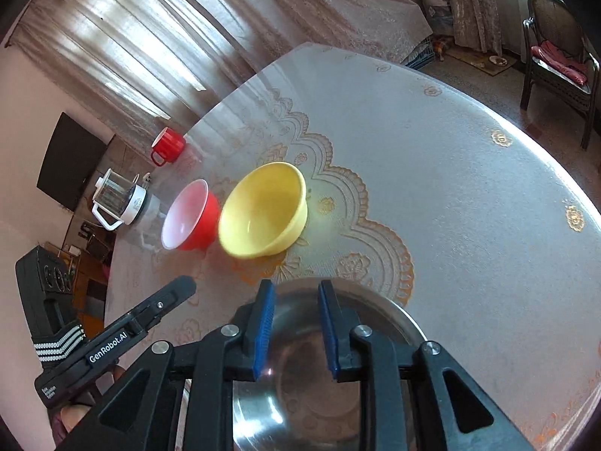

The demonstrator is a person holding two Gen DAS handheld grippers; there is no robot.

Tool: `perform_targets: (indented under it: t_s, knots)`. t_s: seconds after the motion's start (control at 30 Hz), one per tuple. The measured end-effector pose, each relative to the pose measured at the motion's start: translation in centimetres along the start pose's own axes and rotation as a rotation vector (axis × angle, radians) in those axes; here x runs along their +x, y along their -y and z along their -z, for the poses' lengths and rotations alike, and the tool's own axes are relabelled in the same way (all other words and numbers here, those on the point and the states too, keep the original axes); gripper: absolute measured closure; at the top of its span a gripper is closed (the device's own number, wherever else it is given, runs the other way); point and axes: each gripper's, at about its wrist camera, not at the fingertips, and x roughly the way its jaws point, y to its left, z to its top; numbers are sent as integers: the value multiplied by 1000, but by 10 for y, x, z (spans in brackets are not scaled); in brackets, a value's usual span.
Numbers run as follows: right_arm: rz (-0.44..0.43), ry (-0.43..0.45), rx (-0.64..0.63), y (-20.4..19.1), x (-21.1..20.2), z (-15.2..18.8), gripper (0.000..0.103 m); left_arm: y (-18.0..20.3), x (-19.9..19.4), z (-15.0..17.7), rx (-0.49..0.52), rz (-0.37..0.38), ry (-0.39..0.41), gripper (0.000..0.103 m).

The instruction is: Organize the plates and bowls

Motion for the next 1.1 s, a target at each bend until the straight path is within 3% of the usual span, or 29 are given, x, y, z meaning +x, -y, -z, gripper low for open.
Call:
perform_targets:
  t_s: [0.23,0.47,0.63,0.7,0.77,0.87,0.93,1.03,1.1]
  knots:
    - [-16,-12,31,-17,35,-28,79,-14,13,-17,-38,17,3,71]
    - [-1,-7,57,-12,49,-42,79,-27,26,-28,-77,52,-10,71]
    - [41,-4,47,-13,63,-46,79,-20,33,-30,-44,50,-14,76]
    - [66,-5,31,-13,67,-46,84,-16,37,-30,-32,23,-21,84]
    - [84,-12,11,-15,74,-47,96,-16,42,-31,-42,10,-26,88]
    - [91,-11,-23,-21,76,-43,100,-15,40,-28,-29,21,-17,93]
    - [86,-14,-23,-20,76,-42,100,-13,36,-25,-7,24,-10,103]
    - [70,-14,-21,-20,74,-41,99,-13,35,-24,-21,-8,-26,103]
    - [43,-12,5,-15,69,-41,97,-19,31,-25,-48,0,-13,94]
